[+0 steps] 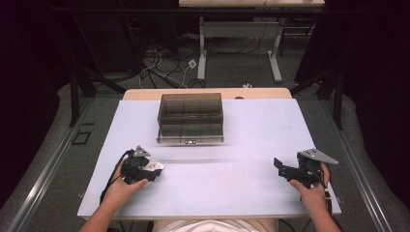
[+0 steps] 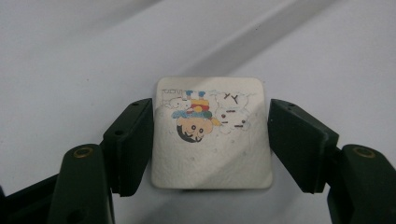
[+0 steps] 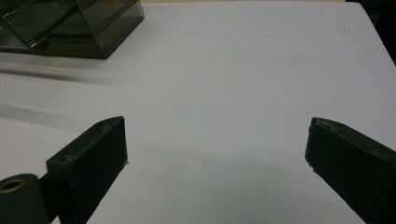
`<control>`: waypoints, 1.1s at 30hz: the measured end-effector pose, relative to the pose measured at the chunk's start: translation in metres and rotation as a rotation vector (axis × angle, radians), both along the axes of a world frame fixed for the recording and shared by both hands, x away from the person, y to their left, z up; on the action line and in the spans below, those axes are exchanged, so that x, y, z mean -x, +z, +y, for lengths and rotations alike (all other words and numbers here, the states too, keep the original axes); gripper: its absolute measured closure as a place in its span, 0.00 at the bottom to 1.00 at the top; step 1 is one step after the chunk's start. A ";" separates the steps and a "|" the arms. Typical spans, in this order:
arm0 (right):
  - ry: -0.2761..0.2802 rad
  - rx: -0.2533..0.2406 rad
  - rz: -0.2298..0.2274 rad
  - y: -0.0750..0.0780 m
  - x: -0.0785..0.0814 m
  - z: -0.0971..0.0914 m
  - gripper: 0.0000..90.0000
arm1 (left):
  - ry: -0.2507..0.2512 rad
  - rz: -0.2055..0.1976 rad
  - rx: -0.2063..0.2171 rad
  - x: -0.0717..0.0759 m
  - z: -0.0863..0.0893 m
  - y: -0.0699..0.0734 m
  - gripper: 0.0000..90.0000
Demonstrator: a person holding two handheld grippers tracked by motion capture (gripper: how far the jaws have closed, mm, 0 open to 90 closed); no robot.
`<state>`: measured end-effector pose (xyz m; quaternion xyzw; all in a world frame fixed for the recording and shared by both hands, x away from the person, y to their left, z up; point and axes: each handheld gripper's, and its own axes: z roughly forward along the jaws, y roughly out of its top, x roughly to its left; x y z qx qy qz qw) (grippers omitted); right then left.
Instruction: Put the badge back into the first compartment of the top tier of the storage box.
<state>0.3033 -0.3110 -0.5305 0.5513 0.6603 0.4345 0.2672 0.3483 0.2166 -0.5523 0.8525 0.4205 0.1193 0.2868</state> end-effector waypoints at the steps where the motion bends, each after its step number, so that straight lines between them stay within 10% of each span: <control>1: 0.001 -0.002 -0.001 0.000 0.000 0.000 0.06 | 0.000 0.000 -0.001 0.000 0.000 0.000 0.37; 33: 0.002 0.002 0.002 0.000 0.000 0.000 0.06 | 0.147 0.027 0.065 0.001 0.008 0.006 0.37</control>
